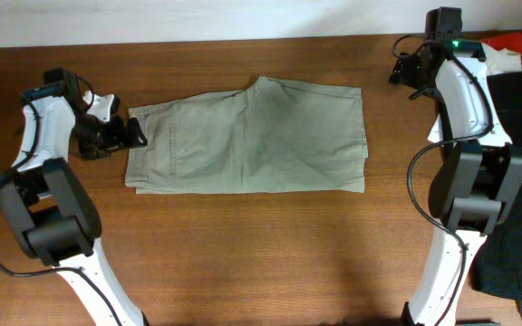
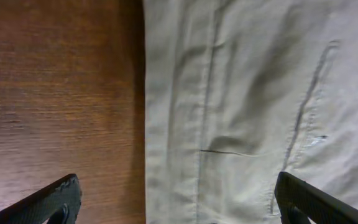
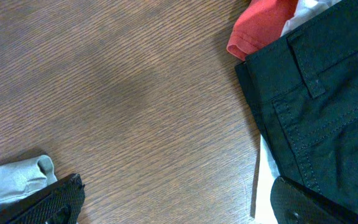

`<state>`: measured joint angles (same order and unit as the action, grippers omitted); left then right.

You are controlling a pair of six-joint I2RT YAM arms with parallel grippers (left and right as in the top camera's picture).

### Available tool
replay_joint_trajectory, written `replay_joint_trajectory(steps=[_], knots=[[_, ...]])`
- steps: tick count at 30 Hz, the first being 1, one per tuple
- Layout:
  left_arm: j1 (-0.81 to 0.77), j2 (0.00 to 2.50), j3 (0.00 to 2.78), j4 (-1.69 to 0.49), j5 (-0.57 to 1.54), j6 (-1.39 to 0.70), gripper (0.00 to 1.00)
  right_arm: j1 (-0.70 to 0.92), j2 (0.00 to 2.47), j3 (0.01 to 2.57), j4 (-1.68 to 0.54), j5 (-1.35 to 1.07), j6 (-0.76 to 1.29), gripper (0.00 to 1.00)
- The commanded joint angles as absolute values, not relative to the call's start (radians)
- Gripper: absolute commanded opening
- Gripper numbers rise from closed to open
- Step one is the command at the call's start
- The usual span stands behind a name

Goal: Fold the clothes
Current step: 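Move the left gripper to the shorts' left edge and grasp it, then fold the grasped left half of the shorts rightward over itself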

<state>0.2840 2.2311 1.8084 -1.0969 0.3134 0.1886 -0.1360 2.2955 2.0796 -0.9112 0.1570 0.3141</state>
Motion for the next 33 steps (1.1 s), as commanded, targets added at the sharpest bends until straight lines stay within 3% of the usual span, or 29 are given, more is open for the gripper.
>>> replay_joint_trajectory(steps=[1,12,14,18,22,24,29,33], knots=[[0.292,2.333,1.817,-1.132,0.437,0.315,0.99,-0.132,2.29,2.093,-0.909,0.169,0.315,0.99],[0.291,2.379,1.689,-1.097,0.476,0.331,0.98,-0.132,2.29,2.093,-0.909,0.169,0.315,0.99],[0.291,2.384,1.682,-1.084,0.475,0.331,0.82,-0.132,2.29,2.093,-0.909,0.169,0.315,0.99],[0.263,2.452,1.682,-1.055,0.476,0.331,0.78,-0.132,2.29,2.093,-0.909,0.169,0.315,0.99],[0.209,2.465,1.682,-1.024,0.475,0.331,0.35,-0.132,2.29,2.093,-0.909,0.169,0.315,0.99],[0.21,2.465,1.682,-1.016,0.472,0.325,0.01,-0.132,2.29,2.093,-0.909,0.169,0.315,0.99],[0.233,2.465,1.729,-1.046,0.281,0.123,0.01,-0.132,2.29,2.093,-0.909,0.169,0.315,0.99],[0.344,2.464,2.019,-1.311,0.053,0.012,0.01,-0.132,2.29,2.093,-0.909,0.169,0.315,0.99]])
